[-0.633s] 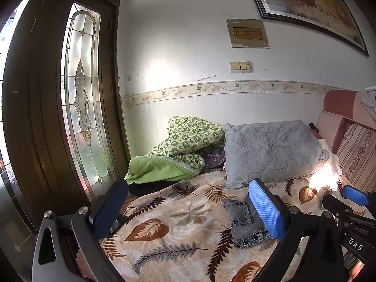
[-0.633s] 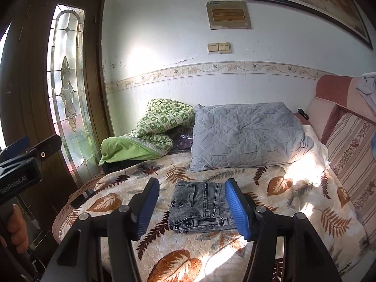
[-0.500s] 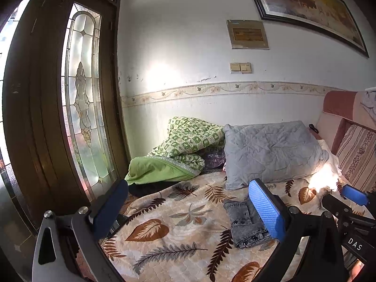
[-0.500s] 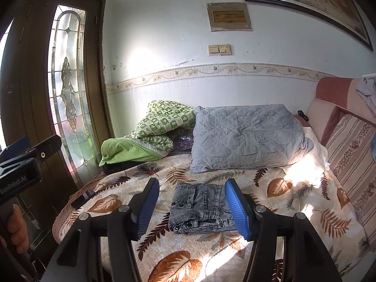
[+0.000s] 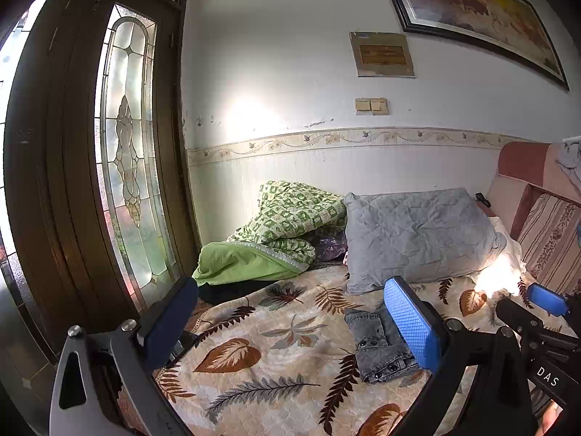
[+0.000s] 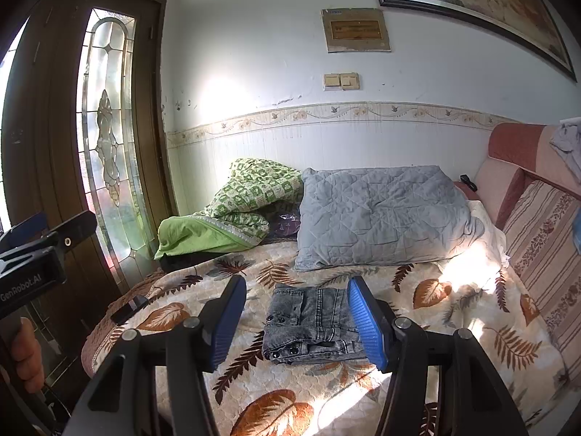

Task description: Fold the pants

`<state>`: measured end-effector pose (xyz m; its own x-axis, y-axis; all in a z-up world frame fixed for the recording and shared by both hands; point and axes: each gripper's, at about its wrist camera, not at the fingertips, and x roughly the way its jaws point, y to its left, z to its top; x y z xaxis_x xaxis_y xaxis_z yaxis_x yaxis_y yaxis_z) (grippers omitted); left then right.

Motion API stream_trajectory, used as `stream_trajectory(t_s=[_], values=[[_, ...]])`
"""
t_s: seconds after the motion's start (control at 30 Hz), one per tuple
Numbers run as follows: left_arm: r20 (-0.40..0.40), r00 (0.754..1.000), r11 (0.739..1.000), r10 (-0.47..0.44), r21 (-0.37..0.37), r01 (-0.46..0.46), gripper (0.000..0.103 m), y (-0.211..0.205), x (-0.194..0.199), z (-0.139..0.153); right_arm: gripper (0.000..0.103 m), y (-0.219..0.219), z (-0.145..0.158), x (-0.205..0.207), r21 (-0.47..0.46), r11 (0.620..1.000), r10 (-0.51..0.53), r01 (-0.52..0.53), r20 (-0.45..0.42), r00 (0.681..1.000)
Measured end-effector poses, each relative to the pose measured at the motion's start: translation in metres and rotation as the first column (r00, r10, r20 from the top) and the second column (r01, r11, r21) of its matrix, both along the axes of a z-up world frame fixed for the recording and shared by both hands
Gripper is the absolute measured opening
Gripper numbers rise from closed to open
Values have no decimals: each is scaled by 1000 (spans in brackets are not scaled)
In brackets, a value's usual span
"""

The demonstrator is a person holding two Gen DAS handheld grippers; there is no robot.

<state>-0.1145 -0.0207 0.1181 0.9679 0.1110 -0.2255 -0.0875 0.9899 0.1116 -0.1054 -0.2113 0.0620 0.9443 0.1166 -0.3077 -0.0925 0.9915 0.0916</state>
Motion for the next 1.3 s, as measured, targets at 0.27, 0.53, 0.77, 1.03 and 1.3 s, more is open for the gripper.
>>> stream_trajectory(t_s=[0.27, 0.53, 0.77, 1.03, 1.3], values=[[9, 1000, 1000, -9, 3, 9, 102, -2, -6, 4, 62, 2, 2, -1, -7, 1000, 6, -5, 8, 1000], [4, 1000, 1000, -14, -10, 15, 102, 1, -8, 4, 62, 4, 2, -2, -13, 1000, 6, -6, 7, 1000], [-4, 1000, 1000, -17, -9, 17, 102, 1, -5, 2, 62, 4, 0, -1, -13, 1000, 4, -4, 2, 1000], [-21, 999, 999, -37, -12, 37, 102, -1, 5, -3, 62, 2, -7, 10, -13, 1000, 7, -8, -24, 1000], [-39, 999, 999, -36, -4, 36, 102, -4, 17, -9, 62, 1, -13, 23, -7, 1000, 2, -2, -41, 999]])
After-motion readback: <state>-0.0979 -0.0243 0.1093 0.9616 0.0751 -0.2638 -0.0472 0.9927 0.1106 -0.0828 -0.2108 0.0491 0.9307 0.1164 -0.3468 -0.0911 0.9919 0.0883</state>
